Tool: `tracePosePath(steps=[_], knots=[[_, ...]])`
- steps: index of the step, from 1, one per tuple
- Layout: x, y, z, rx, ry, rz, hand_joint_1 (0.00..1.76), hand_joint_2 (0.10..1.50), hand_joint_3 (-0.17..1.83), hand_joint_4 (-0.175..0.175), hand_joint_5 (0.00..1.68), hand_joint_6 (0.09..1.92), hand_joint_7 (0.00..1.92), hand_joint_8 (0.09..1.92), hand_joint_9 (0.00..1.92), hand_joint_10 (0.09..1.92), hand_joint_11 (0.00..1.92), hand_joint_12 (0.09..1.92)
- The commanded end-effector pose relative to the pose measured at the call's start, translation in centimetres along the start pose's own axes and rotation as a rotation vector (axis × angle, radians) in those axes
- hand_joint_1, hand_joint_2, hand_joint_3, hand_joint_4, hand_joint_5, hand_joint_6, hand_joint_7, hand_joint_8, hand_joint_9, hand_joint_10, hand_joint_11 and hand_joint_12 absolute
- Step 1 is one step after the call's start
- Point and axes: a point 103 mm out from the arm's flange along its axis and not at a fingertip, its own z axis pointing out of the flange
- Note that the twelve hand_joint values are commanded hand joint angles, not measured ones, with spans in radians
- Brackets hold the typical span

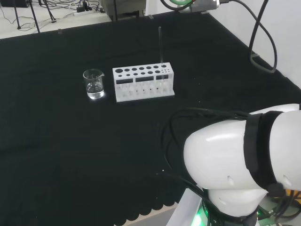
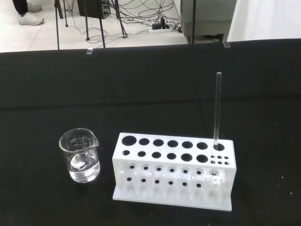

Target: Take the glass rod from the white test tube rack.

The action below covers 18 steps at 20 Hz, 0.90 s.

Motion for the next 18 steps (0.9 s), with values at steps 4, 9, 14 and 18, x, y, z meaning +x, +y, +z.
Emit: tracePosePath(steps=[4,9,14,18], knots=[[0.7,0.3,-0.4,0.0,-0.017,0.041,0.63,1.22,-0.17,-0.169,0.17,0.09,0.07,0.91,0.13,0.91,0.05,1.41],[3.0,0.9,-0.4,0.013,-0.058,0.018,0.62,1.22,-0.17,-0.169,0.16,0.09,0.05,0.91,0.1,0.92,0.02,1.41],[3.6,1.2,-0.4,0.015,-0.046,0.013,0.62,1.22,-0.17,-0.169,0.16,0.09,0.05,0.92,0.1,0.92,0.01,1.42],[1.2,2.3,-0.4,0.027,-0.042,0.011,0.62,1.22,-0.17,-0.168,0.16,0.09,0.05,0.92,0.1,0.92,0.01,1.42]])
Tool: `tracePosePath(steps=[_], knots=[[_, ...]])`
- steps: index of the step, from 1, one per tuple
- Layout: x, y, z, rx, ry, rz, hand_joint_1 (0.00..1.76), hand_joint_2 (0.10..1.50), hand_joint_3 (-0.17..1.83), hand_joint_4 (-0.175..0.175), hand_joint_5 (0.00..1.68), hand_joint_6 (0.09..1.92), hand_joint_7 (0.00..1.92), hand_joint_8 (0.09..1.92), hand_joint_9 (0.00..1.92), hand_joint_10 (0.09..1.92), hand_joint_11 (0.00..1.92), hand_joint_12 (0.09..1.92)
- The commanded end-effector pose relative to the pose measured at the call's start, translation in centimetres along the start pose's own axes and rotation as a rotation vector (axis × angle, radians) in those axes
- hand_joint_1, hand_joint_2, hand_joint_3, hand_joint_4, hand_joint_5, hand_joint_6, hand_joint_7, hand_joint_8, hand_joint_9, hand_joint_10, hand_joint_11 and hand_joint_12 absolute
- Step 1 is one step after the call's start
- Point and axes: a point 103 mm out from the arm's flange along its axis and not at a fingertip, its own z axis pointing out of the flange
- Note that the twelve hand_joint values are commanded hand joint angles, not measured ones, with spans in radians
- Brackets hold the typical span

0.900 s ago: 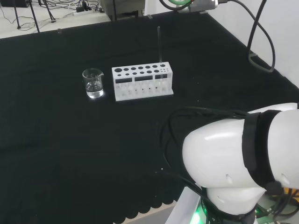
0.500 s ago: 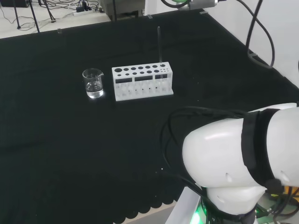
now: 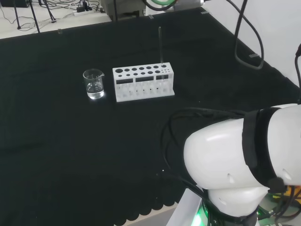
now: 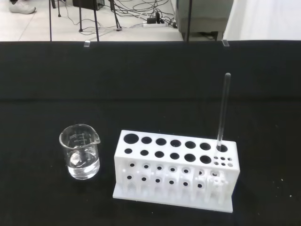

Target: Take the glass rod from the white test tube rack.

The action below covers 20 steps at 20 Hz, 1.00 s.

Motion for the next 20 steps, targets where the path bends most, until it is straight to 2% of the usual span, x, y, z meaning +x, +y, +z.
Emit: tracePosePath(steps=[1,4,6,13,14,15,20], knots=[[-2.5,1.6,-0.1,0.011,0.015,0.012,0.62,1.22,-0.17,-0.168,0.17,0.09,0.05,0.92,0.1,0.93,0.02,1.42],[-3.6,3.0,0.2,0.01,0.036,0.04,0.62,1.23,-0.17,-0.167,0.17,0.09,0.06,0.92,0.11,0.93,0.02,1.42],[-4.4,3.9,0.4,0.008,0.043,0.042,0.62,1.23,-0.17,-0.167,0.17,0.09,0.06,0.92,0.11,0.93,0.03,1.42],[-5.8,8.0,0.6,0.021,0.027,0.033,0.62,1.23,-0.17,-0.166,0.17,0.09,0.07,0.92,0.13,0.93,0.04,1.42],[-5.9,8.6,0.7,0.005,0.036,0.006,0.62,1.23,-0.17,-0.166,0.17,0.09,0.07,0.92,0.13,0.93,0.04,1.42],[-6.1,9.2,0.8,0.001,0.04,0.001,0.62,1.23,-0.17,-0.166,0.17,0.09,0.08,0.92,0.14,0.93,0.04,1.42],[-6.8,12.8,1.2,0.026,0.012,0.026,0.61,1.23,-0.17,-0.164,0.18,0.09,0.09,0.92,0.16,0.93,0.05,1.42]])
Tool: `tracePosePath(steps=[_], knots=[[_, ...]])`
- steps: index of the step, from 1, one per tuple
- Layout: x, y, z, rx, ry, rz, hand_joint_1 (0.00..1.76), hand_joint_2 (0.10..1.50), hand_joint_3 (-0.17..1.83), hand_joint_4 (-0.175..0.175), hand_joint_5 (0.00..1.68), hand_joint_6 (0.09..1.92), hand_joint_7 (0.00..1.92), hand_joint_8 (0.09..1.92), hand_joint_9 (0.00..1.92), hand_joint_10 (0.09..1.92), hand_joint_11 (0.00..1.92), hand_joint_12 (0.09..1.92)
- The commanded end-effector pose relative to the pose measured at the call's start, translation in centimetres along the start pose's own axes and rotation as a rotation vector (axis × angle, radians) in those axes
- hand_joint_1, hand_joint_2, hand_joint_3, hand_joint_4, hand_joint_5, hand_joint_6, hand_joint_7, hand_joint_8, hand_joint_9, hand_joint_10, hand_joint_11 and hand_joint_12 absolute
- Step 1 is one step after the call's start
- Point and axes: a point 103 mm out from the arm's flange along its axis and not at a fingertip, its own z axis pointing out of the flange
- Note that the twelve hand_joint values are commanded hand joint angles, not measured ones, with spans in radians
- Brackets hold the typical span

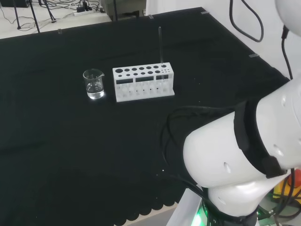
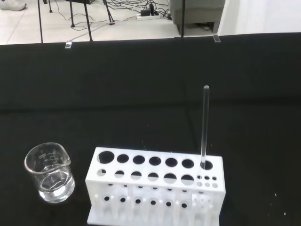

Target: Take the glass rod from the white test tube rack.

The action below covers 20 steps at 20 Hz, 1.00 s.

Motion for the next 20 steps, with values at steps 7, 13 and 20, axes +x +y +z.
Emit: tracePosePath(steps=[7,13,20], knots=[[-3.8,8.1,0.8,0.031,-0.048,0.064,0.61,1.23,-0.17,-0.164,0.18,0.09,0.09,0.92,0.17,0.92,0.06,1.42],[-5.5,9.9,0.9,0.037,-0.039,0.092,0.61,1.23,-0.17,-0.164,0.18,0.09,0.1,0.92,0.18,0.92,0.07,1.42],[-6.8,10.4,2.5,0.063,-0.045,0.103,0.61,1.23,-0.17,-0.164,0.18,0.09,0.11,0.92,0.18,0.92,0.08,1.41]])
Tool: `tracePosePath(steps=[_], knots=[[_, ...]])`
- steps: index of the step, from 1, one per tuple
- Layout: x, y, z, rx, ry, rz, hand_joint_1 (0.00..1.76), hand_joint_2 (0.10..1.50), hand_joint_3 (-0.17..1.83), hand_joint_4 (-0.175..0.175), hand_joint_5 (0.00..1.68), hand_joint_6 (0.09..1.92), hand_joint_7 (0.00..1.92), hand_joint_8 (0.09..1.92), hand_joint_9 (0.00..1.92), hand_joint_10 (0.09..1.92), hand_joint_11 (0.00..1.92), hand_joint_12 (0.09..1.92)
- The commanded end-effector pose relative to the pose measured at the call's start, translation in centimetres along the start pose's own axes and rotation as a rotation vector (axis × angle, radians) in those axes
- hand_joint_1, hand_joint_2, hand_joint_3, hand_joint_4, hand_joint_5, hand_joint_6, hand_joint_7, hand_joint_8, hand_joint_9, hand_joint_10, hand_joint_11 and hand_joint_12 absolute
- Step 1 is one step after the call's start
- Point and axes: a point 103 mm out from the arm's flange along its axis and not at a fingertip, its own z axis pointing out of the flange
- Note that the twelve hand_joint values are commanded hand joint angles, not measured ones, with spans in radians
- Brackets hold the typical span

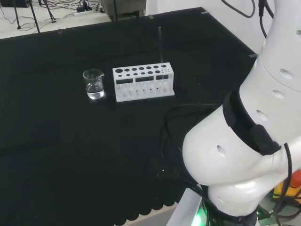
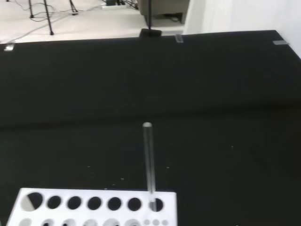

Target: Take the glass rod from the white test tube rack.

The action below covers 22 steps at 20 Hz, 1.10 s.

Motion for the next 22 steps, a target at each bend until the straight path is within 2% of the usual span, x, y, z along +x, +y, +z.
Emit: tracePosePath(steps=[1,10,17,18,20,21,22], knots=[[-0.7,0.6,1.4,0.023,-0.008,0.003,0.61,1.23,-0.17,-0.164,0.18,0.09,0.11,0.92,0.19,0.92,0.08,1.41],[-0.8,3.9,5.1,0.08,0.019,-0.002,0.6,1.24,-0.17,-0.164,0.18,0.09,0.14,0.92,0.22,0.92,0.09,1.41],[-0.8,6.2,7.4,0.101,0.022,-0.028,0.6,1.24,-0.17,-0.165,0.18,0.09,0.16,0.92,0.26,0.92,0.1,1.41],[-0.8,6.3,7.6,0.096,0.032,-0.047,0.6,1.24,-0.17,-0.165,0.18,0.09,0.17,0.92,0.27,0.92,0.1,1.41],[-0.9,6.6,8.0,0.101,0.04,-0.052,0.6,1.24,-0.17,-0.165,0.19,0.09,0.18,0.93,0.28,0.92,0.1,1.41],[-0.8,6.7,8.5,0.093,0.045,-0.084,0.6,1.24,-0.17,-0.166,0.19,0.09,0.19,0.93,0.29,0.92,0.1,1.41],[-0.8,6.8,8.8,0.09,0.047,-0.096,0.6,1.24,-0.17,-0.166,0.19,0.09,0.19,0.93,0.3,0.92,0.11,1.41]])
